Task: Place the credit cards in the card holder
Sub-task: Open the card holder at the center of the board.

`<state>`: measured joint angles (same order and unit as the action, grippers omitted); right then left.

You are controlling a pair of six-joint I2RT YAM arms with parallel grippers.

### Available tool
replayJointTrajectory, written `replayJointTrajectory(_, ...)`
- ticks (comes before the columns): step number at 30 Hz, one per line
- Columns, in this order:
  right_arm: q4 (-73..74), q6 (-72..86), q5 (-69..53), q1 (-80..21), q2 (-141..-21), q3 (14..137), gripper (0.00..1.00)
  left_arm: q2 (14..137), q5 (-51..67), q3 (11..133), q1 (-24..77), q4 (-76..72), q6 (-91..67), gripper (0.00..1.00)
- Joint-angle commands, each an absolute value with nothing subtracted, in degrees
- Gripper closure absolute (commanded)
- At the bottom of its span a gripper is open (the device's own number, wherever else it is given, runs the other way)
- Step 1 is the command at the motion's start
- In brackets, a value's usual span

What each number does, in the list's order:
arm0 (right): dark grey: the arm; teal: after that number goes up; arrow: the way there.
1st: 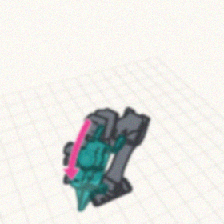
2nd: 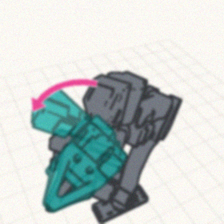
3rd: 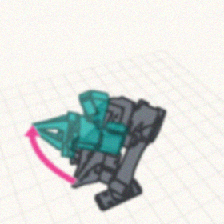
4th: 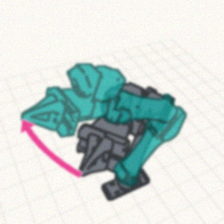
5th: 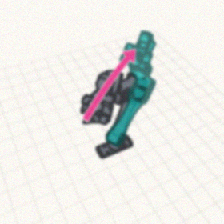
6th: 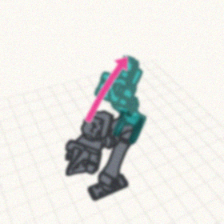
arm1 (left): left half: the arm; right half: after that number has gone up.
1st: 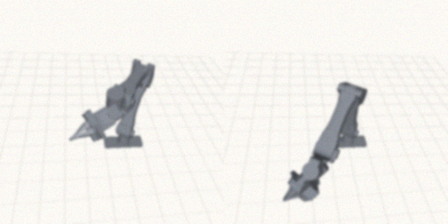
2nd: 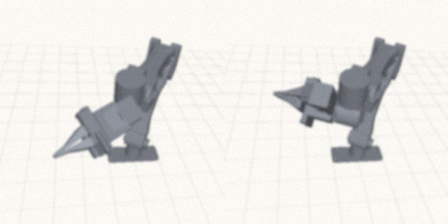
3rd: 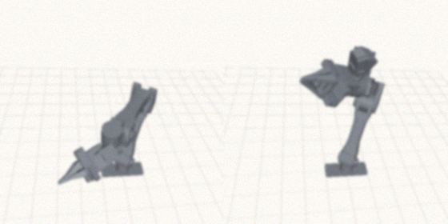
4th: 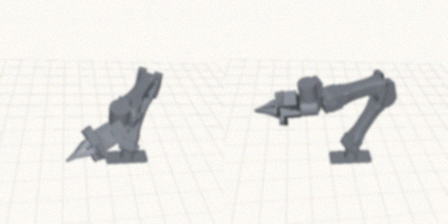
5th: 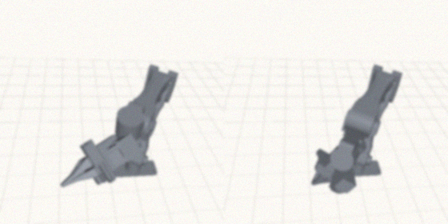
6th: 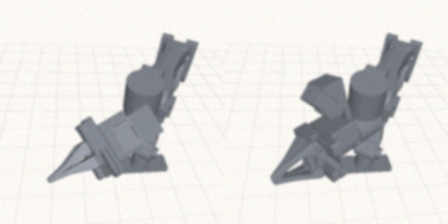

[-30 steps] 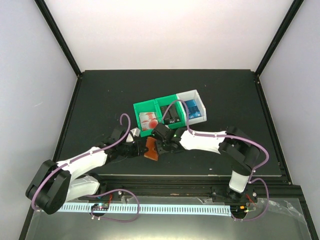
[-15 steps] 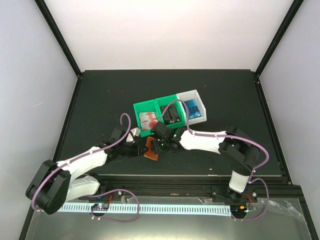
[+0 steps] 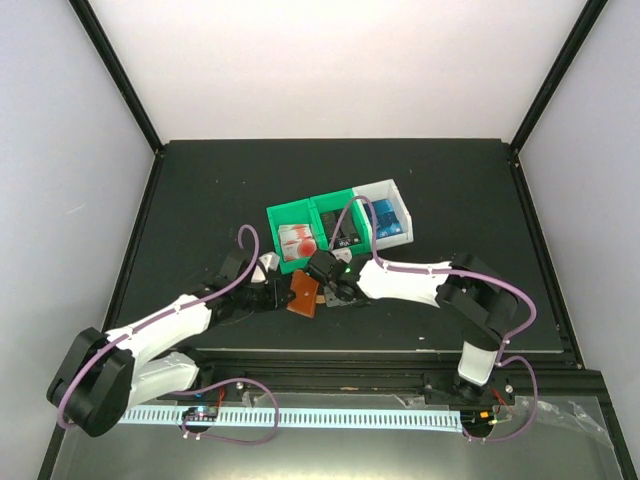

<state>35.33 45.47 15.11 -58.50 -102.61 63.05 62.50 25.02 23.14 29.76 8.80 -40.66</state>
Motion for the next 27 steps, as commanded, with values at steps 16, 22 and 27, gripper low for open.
replayJointTrajectory(16,14.1,43.4,-6.5,-56.0,-94.6,54.0,0.40,60.5,24.8,26.3,29.9,10.6,-39.2,0.98)
replayJointTrajectory(22,19.5,44.8,-0.7,-56.0,-98.7,56.5,0.60,60.7,24.6,26.2,29.8,10.4,-39.4,0.99)
replayJointTrajectory(27,19.0,44.8,-0.5,-56.0,-101.4,57.6,0.66,61.7,24.2,25.9,29.9,10.3,-39.5,0.99)
